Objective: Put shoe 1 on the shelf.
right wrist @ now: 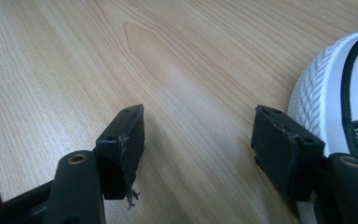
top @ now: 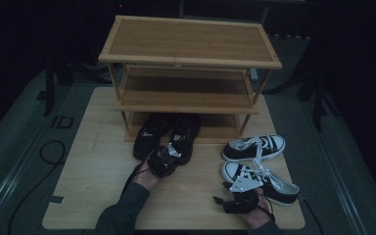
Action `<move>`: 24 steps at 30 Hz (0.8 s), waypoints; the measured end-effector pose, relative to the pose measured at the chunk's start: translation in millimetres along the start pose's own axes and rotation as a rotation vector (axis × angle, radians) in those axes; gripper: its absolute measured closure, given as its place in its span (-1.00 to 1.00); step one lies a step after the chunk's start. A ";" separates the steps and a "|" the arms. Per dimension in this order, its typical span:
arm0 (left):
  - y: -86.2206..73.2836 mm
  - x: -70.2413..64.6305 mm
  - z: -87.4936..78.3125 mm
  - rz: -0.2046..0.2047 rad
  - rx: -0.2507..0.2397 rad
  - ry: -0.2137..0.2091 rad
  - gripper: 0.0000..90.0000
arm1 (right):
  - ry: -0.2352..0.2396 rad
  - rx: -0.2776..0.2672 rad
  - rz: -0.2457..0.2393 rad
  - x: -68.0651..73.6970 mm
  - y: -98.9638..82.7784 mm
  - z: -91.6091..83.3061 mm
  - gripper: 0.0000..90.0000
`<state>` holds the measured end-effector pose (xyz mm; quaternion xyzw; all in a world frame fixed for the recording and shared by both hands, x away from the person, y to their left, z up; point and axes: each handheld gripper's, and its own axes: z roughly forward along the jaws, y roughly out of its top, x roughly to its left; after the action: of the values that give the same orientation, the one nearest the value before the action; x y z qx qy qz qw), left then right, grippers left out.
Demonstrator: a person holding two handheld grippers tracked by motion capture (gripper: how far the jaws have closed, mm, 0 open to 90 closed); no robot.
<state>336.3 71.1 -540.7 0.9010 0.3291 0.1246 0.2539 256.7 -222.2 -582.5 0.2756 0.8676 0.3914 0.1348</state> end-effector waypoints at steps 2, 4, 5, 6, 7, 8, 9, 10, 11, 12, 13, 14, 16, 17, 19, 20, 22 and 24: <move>2.8 3.0 -0.9 -0.018 -0.003 0.021 1.00 | 0.000 0.000 0.000 0.0 0.0 0.0 -0.23; 3.9 5.3 -1.0 -0.023 -0.009 0.017 1.00 | 0.000 -0.001 0.000 0.1 -0.1 0.1 -0.23; 4.3 5.2 -0.8 -0.024 -0.008 0.019 1.00 | 0.000 -0.001 0.000 0.0 0.0 0.1 -0.24; 4.4 5.1 -0.6 -0.023 -0.007 0.019 1.00 | 0.000 -0.001 0.000 0.0 0.0 0.1 -0.24; 4.4 4.8 -0.6 -0.021 -0.006 0.022 1.00 | 0.000 -0.001 0.000 0.0 0.0 0.1 -0.24; 4.2 4.6 -0.4 -0.021 -0.006 0.022 1.00 | 0.000 -0.001 0.001 0.0 0.0 0.1 -0.24; 4.1 4.3 0.1 -0.020 -0.005 0.021 0.99 | 0.000 -0.001 0.001 0.0 -0.1 0.1 -0.24; 3.9 4.1 1.1 -0.017 -0.001 0.021 0.99 | 0.000 -0.001 0.001 0.1 0.0 0.1 -0.24; 3.8 3.9 1.8 -0.018 0.000 0.022 0.99 | 0.000 -0.001 0.000 0.0 0.0 0.1 -0.24; 3.5 3.4 2.7 -0.020 0.001 0.019 0.99 | 0.000 -0.001 0.000 0.0 0.0 0.1 -0.24; 3.3 2.8 3.7 -0.016 0.004 0.016 0.99 | 0.000 -0.001 0.000 0.1 -0.1 0.1 -0.24; 3.3 1.8 5.3 -0.013 0.010 0.017 0.99 | 0.000 -0.001 0.000 0.0 -0.1 0.1 -0.24; 3.3 1.3 8.4 -0.004 0.023 0.020 0.99 | 0.000 -0.001 0.000 0.0 0.0 0.1 -0.24; 3.3 1.5 10.0 -0.004 0.027 0.024 0.99 | 0.000 -0.001 0.000 0.0 0.0 0.0 -0.24; 3.4 3.7 12.6 -0.014 0.033 0.031 0.99 | 0.000 -0.001 0.000 0.1 -0.1 0.1 -0.24; 3.6 5.0 12.8 -0.020 0.027 0.038 0.99 | 0.000 -0.001 0.000 0.1 -0.1 0.1 -0.24; 4.1 6.4 12.3 -0.027 0.026 0.033 0.99 | 0.000 -0.001 0.000 0.0 0.0 0.1 -0.24; 4.0 6.4 12.2 -0.026 0.027 0.038 0.99 | 0.000 -0.001 0.000 0.0 0.0 0.1 -0.24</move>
<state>347.9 68.1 -548.4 0.8975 0.3472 0.1340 0.2367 256.7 -222.1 -582.5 0.2757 0.8673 0.3919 0.1348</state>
